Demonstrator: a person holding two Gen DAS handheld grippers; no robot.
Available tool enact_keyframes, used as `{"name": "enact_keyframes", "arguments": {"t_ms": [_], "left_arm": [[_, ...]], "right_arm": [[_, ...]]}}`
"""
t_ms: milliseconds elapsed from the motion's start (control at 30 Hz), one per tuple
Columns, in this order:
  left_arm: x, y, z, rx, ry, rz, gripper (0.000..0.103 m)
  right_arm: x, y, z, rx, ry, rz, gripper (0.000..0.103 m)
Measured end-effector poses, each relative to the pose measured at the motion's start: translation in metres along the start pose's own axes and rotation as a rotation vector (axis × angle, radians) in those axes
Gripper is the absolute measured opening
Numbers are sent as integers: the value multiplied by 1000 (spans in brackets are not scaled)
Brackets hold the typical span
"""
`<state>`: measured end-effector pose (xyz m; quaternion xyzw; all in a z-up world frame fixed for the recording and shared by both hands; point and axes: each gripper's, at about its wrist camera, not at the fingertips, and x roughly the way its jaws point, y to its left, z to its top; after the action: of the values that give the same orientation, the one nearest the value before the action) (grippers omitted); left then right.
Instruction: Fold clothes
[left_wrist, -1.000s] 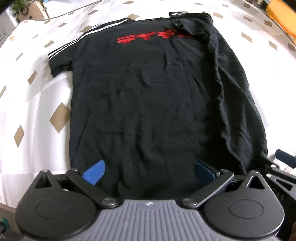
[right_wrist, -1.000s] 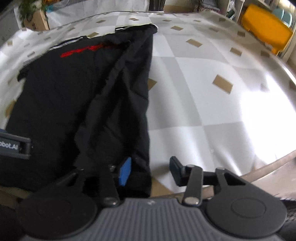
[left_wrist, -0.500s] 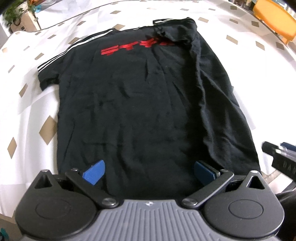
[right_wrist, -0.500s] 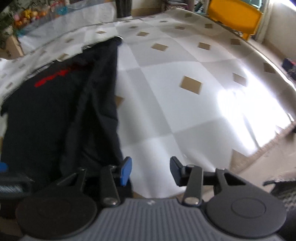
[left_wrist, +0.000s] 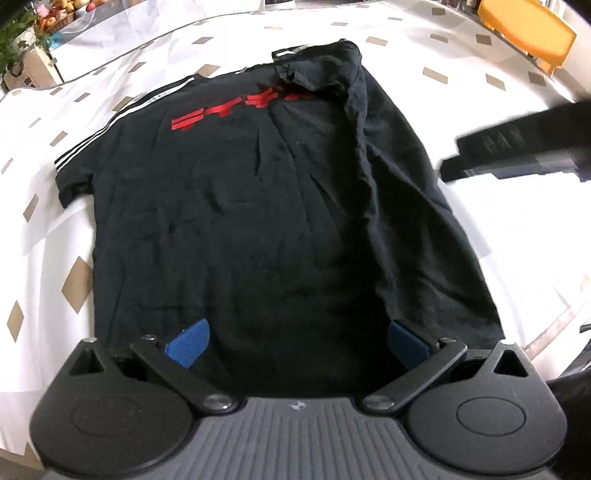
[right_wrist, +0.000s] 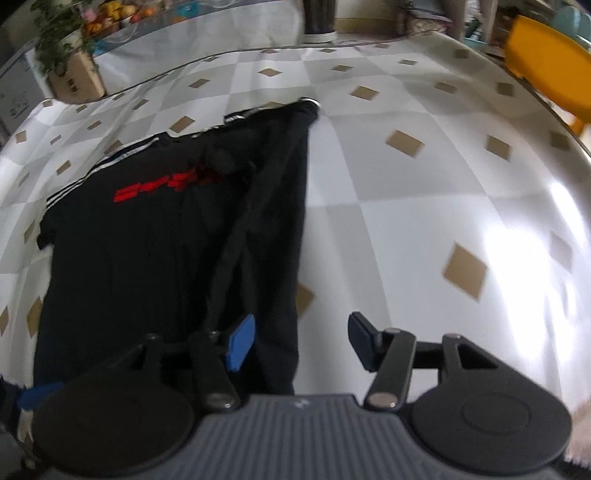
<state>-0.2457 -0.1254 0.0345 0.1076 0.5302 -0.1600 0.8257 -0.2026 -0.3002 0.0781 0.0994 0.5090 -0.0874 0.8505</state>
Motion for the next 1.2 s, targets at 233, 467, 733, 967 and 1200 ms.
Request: {"name": "enact_keyframes", "arguments": {"t_ms": [233,467,733,967,1200], "left_arm": [[3,-6,4,18,-7,-7,103],[16,-12,8,30,0,36,103],[28,-25,-3,118,36,70,103],[28,-28,-5,105,49,30,103],[27,-36,-7,128,70,-23,103]], "right_arm": [[28,4,31,-133,46,32,57],[51,4,31,-124,76,52,58],[67,1,27,-200,92,-73,62],[66,-7,30,-198,57,-163,64],[62,-11,34,-169,44,-177,61]]}}
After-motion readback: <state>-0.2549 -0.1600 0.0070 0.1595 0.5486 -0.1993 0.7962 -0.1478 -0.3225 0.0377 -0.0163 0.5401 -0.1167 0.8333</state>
